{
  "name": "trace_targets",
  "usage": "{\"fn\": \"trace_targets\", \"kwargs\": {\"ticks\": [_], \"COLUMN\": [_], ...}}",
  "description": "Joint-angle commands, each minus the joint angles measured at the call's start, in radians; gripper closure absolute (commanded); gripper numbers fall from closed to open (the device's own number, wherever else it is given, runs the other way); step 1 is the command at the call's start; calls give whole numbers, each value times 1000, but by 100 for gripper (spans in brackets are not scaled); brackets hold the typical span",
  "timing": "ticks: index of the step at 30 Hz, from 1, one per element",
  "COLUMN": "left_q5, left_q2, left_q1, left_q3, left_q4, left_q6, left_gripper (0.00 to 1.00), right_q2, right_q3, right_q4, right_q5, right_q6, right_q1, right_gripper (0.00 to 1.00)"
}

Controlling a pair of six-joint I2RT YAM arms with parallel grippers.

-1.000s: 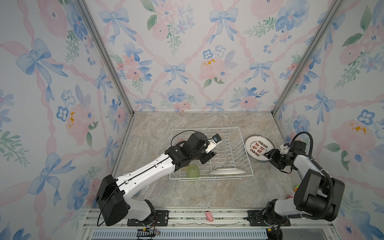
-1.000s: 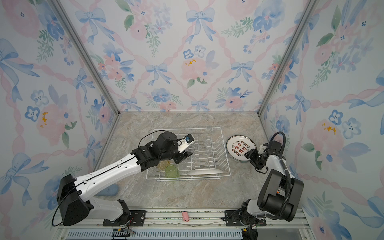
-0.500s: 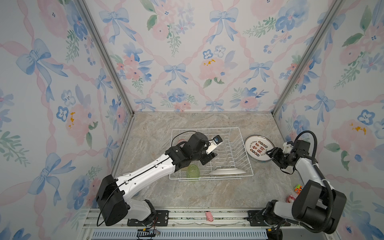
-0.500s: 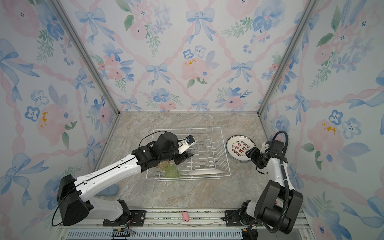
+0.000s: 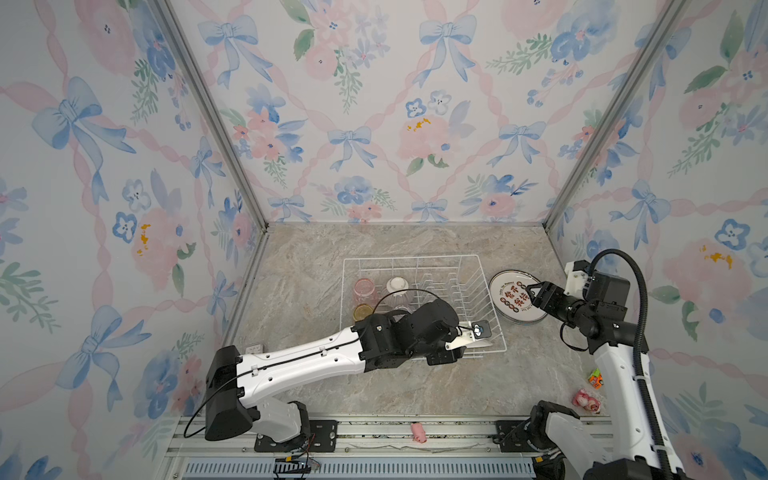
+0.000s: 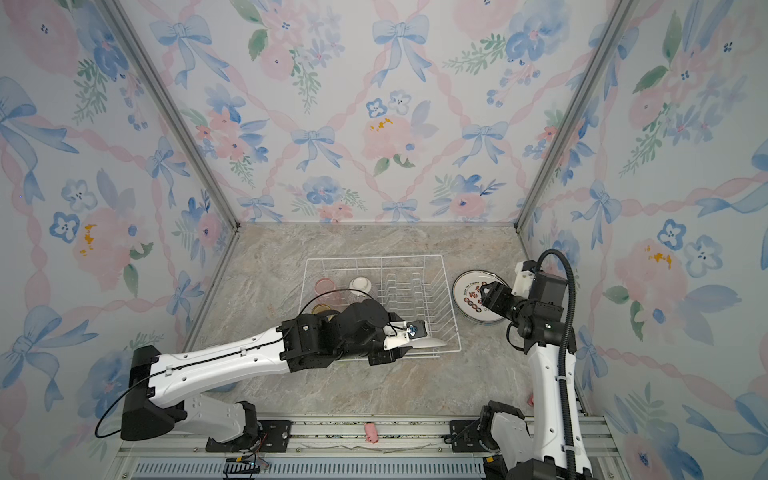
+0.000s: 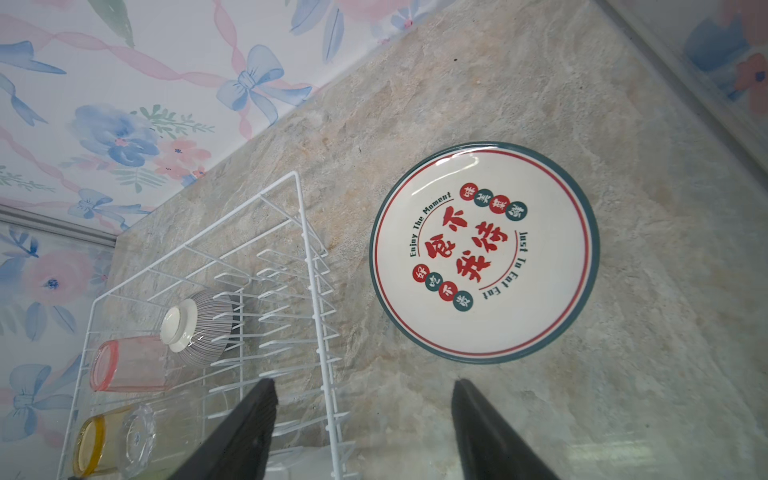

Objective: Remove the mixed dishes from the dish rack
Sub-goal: 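Lower the left gripper onto the rim of the large white plate in the rack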

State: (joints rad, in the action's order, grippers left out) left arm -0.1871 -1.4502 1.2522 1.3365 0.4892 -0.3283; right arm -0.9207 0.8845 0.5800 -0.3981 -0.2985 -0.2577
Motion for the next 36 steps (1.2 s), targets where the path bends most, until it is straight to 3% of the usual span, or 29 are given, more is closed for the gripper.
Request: {"fn": "trace_targets", "kwargs": {"ticks": [1,16,36], "left_q5": [-138,-141,-135], "left_q2": [-84,-237,-317], "left_q1": [25,24,-83], "left_q3": [48,171,265], "left_q4": [110,188,192], "left_q6": [-37,-80,-119], "left_gripper": [49,52,64], "right_q2": [20,63,60], "right_q3": [24,-8,-47], "right_q4": [44,35,5], "right_q5": [21,12,11], "right_q6": [-5,-7,-3], "right_q1": [29,39,39], "right_gripper": [30,29,28]}}
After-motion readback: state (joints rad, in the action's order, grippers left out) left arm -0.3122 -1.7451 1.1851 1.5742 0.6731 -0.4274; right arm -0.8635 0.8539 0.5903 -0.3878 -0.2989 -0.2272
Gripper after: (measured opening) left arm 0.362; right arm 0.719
